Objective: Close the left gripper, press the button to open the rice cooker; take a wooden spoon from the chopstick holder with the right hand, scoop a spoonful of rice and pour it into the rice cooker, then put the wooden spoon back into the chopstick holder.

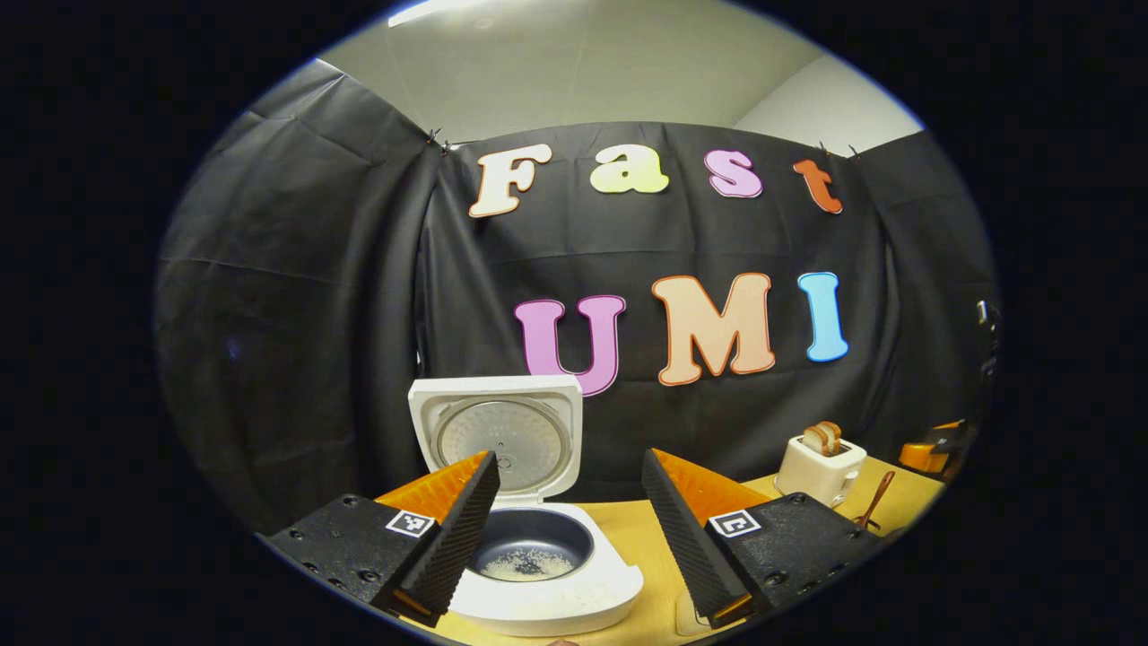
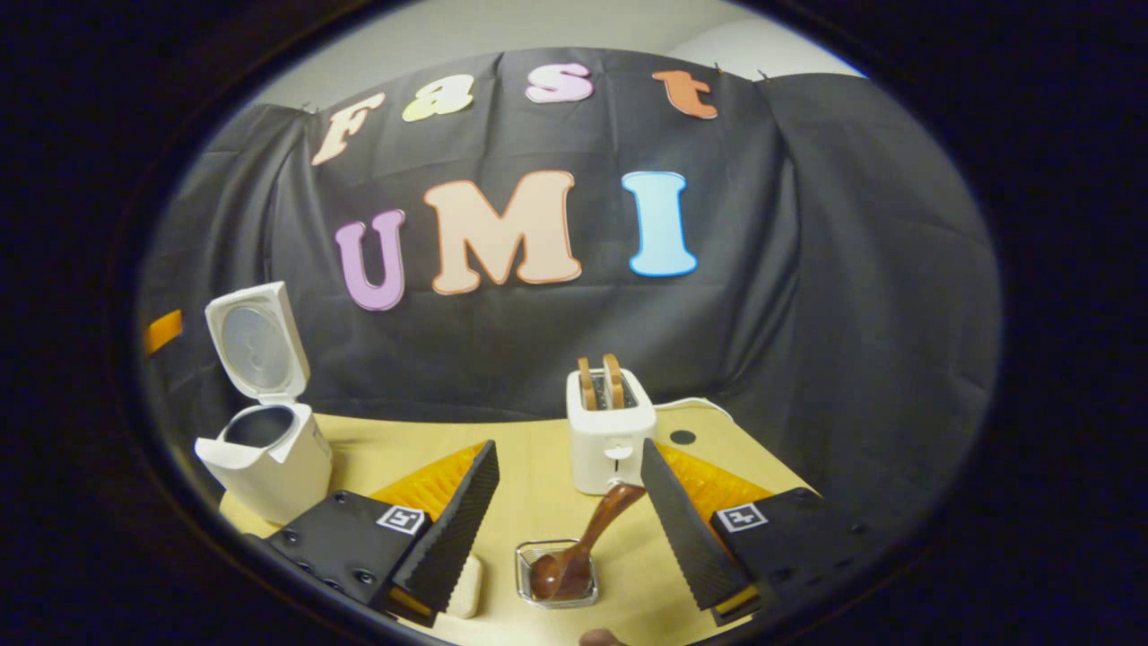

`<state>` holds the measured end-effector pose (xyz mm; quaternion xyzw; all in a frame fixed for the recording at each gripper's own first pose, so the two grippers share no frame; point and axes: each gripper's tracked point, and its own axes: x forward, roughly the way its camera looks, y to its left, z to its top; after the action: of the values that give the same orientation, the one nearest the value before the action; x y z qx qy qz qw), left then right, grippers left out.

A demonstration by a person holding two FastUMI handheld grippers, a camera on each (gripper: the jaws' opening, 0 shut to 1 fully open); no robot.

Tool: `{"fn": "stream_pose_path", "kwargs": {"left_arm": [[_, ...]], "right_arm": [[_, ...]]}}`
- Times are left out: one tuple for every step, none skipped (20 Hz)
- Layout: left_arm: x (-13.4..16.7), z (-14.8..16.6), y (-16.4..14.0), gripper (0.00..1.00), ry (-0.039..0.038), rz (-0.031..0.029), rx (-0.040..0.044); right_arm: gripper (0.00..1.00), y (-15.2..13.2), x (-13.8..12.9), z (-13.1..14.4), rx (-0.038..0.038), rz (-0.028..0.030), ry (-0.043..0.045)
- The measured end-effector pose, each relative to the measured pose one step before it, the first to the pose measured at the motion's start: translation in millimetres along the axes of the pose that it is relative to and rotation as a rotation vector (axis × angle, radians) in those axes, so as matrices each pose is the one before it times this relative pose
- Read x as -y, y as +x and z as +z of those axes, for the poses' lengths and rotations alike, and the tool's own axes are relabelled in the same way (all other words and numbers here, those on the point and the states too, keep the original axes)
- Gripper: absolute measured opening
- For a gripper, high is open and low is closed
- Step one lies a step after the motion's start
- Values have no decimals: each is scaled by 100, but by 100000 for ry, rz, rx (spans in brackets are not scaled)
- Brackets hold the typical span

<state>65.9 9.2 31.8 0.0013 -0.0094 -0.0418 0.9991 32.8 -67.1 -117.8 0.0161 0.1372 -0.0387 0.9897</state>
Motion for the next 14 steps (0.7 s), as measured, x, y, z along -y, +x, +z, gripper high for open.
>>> {"fn": "stream_pose_path", "kwargs": {"left_arm": [[-330, 35, 587, 94, 970, 372, -485], [-580, 20, 609, 93, 813, 922, -31], [-453, 109, 613, 94, -128, 548, 46], [-314, 154, 594, 94, -538, 520, -115], [-509, 265, 684, 94, -664, 835, 259], [-617, 366, 791, 95, -510, 978, 389], [-647, 434, 896, 94, -269, 1122, 89], [-539, 183, 772, 94, -211, 569, -275], [-474, 670, 902, 93, 1, 332, 354], [-526, 559, 763, 94, 164, 478, 267], [-482, 599, 936, 93, 514, 151, 523], [-543, 526, 978, 93, 558, 703, 320], [-442, 510, 921, 94, 158, 666, 307], [-559, 438, 946, 93, -101, 956, 309]], "right_arm": [[100, -562, -780, 535, 609, 1160, -102], [100, -696, -1055, 316, 440, 2185, -284], [100, -631, -1034, 93, 664, 1535, -758], [100, -564, -939, 182, 510, 1645, -478], [100, -580, -1420, -21, 189, 2756, -68], [99, -519, -1321, -120, -169, 2303, -595], [99, -63, -953, -303, -27, 2069, -1150], [99, -299, -747, -205, 92, 1252, -2047], [100, -85, -399, -414, -589, 336, -2343], [100, -170, -552, -415, -818, 853, -938], [100, -409, -781, -330, -541, 950, 290], [100, -218, -442, -133, -677, 354, 733], [100, -66, -280, -283, -600, 439, 823], [100, -262, -231, -34, -260, 142, 547]]}}
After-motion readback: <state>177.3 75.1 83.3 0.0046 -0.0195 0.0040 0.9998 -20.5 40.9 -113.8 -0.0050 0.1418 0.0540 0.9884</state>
